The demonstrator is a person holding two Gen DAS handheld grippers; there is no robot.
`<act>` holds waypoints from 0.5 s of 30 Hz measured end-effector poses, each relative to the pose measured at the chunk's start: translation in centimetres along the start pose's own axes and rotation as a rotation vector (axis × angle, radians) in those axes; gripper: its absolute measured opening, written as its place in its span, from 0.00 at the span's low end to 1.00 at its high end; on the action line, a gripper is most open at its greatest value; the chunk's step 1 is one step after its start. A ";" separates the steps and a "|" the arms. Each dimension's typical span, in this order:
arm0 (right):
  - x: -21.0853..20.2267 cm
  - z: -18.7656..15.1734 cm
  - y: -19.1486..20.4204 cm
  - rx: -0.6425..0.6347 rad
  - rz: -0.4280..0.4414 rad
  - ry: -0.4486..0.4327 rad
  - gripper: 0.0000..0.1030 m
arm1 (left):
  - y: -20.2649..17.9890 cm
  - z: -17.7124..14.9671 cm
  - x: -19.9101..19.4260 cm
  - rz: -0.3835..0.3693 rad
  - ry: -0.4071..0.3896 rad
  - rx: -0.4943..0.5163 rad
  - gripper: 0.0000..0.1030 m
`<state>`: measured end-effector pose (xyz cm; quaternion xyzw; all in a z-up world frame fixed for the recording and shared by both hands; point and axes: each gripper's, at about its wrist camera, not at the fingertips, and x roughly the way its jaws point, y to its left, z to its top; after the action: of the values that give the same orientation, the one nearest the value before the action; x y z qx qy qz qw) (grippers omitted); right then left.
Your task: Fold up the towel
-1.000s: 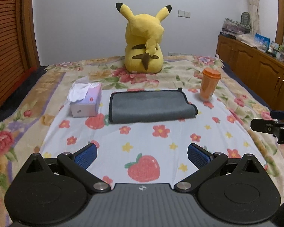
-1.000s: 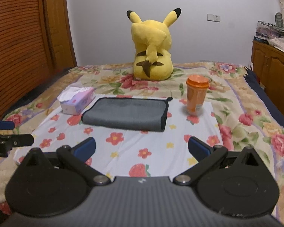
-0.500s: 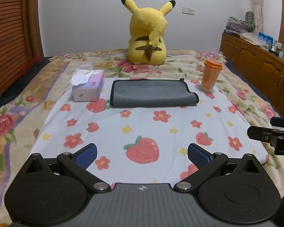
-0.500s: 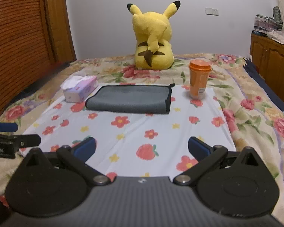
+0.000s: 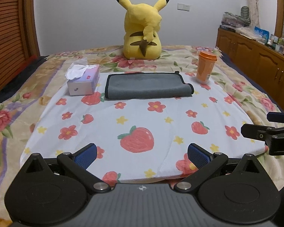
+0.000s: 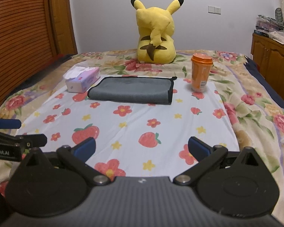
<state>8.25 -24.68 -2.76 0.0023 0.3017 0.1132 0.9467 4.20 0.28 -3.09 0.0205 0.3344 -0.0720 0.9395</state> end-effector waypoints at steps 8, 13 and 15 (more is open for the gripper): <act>0.7 -0.9 -0.1 -0.003 -0.017 0.011 1.00 | -0.6 -0.9 0.5 -0.005 0.011 0.023 1.00; 1.3 -1.2 -0.2 -0.002 -0.028 0.020 1.00 | -0.3 -1.2 0.9 -0.006 0.013 0.004 1.00; 1.5 -1.2 -0.2 0.001 -0.031 0.022 1.00 | -0.2 -1.2 1.1 -0.002 0.009 -0.004 1.00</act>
<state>8.83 -24.67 -4.65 -0.0031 0.3122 0.0985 0.9449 4.23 0.10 -4.70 0.0185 0.3390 -0.0722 0.9378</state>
